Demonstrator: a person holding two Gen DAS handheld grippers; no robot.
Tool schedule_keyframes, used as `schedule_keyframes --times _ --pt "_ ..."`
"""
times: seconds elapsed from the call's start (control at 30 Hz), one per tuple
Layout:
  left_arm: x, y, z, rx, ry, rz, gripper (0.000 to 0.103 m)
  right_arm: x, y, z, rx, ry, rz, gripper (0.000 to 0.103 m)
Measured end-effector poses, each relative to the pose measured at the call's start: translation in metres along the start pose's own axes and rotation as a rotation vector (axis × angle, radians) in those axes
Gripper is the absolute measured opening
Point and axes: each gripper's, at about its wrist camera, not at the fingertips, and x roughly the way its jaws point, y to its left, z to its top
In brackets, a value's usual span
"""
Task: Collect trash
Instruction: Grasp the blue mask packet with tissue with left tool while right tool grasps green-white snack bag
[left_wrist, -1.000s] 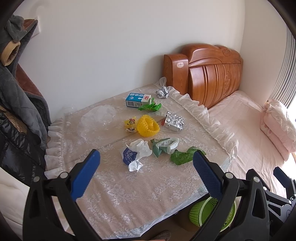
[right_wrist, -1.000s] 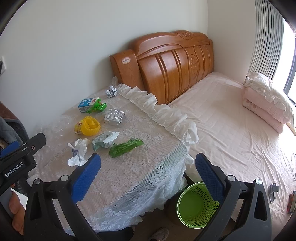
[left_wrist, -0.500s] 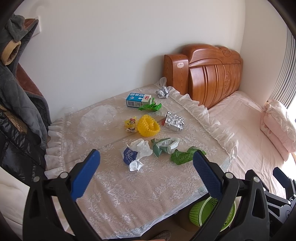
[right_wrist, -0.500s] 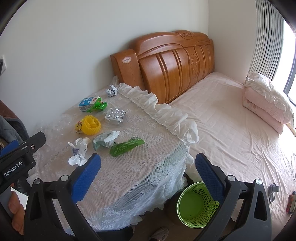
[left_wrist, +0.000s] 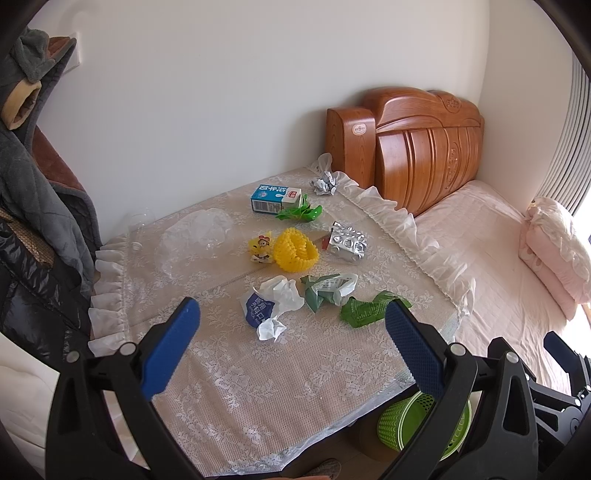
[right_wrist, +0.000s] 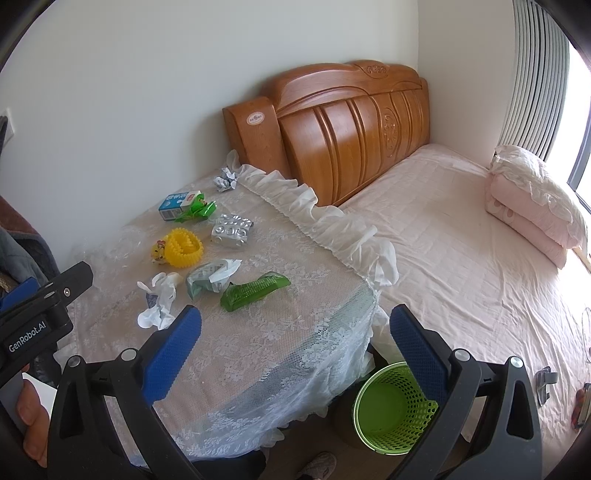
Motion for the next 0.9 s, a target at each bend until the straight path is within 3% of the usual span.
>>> schedule_keyframes --times 0.27,0.53,0.63,0.9 --pt "0.015 0.018 -0.009 -0.004 0.035 -0.004 0.097 0.017 -0.002 -0.004 0.003 0.038 0.010 0.101" --pt "0.061 0.059 -0.045 -0.013 0.135 0.018 0.097 0.074 0.008 -0.034 -0.011 0.176 0.095 0.101" --pt "0.075 0.072 -0.057 -0.013 0.159 0.007 0.097 0.095 0.014 -0.043 -0.017 0.226 0.126 0.101" --pt "0.113 0.079 -0.061 0.022 0.162 -0.055 0.096 0.123 0.035 -0.041 -0.054 0.244 0.112 0.101"
